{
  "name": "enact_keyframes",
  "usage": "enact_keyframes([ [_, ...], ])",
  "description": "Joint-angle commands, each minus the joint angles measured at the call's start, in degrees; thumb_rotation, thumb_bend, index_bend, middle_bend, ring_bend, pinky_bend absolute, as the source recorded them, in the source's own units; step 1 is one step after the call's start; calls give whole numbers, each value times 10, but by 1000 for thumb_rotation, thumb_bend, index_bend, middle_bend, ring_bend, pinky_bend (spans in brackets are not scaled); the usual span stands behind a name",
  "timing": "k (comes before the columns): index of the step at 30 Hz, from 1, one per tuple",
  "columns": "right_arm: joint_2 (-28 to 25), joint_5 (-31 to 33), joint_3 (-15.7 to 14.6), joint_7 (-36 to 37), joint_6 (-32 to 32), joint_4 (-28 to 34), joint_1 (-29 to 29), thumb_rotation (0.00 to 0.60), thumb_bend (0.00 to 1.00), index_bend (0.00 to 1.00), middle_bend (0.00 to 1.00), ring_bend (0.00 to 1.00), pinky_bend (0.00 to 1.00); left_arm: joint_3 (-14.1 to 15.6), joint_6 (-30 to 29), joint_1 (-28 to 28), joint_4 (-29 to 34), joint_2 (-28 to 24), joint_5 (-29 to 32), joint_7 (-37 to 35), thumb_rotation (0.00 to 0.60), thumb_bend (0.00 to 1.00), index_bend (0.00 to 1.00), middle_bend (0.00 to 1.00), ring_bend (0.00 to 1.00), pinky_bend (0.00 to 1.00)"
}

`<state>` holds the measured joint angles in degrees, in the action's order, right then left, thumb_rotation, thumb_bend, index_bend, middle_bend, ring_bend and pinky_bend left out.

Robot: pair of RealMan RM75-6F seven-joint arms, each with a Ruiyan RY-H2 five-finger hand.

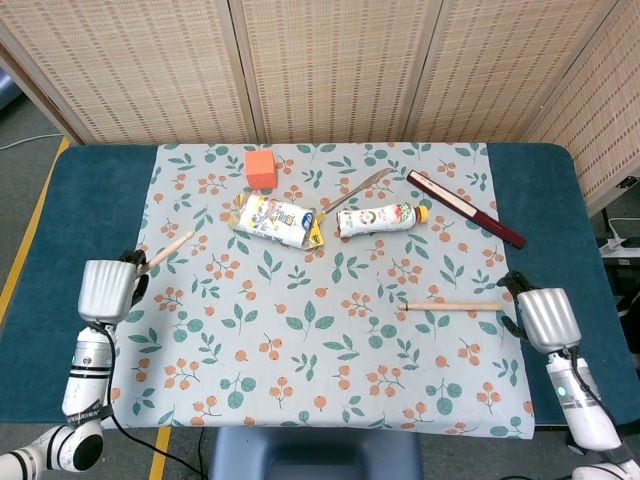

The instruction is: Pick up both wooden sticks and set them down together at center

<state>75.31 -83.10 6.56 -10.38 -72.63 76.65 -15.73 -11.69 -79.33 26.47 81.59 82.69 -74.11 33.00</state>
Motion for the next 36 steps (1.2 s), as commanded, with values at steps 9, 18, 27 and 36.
enact_keyframes([
  [9, 65, 64, 10, -31, 121, -67, -64, 600, 145, 415, 335, 712, 921, 1, -19, -13, 24, -23, -13, -7, 600, 397, 681, 801, 1000, 1000],
  [18, 98, 98, 7, -50, 170, -104, -88, 600, 144, 449, 356, 728, 936, -1, -21, -17, 14, -24, -7, -11, 600, 397, 680, 801, 1000, 1000],
  [27, 129, 102, 1, -54, 188, -139, -105, 600, 144, 487, 385, 742, 951, 0, -26, -19, 11, -24, -10, -11, 600, 396, 680, 801, 1000, 1000],
  [36, 152, 90, -8, -34, 198, -166, -116, 600, 186, 545, 431, 761, 971, 2, -27, -24, 8, -27, -7, -11, 600, 396, 681, 801, 1000, 1000],
])
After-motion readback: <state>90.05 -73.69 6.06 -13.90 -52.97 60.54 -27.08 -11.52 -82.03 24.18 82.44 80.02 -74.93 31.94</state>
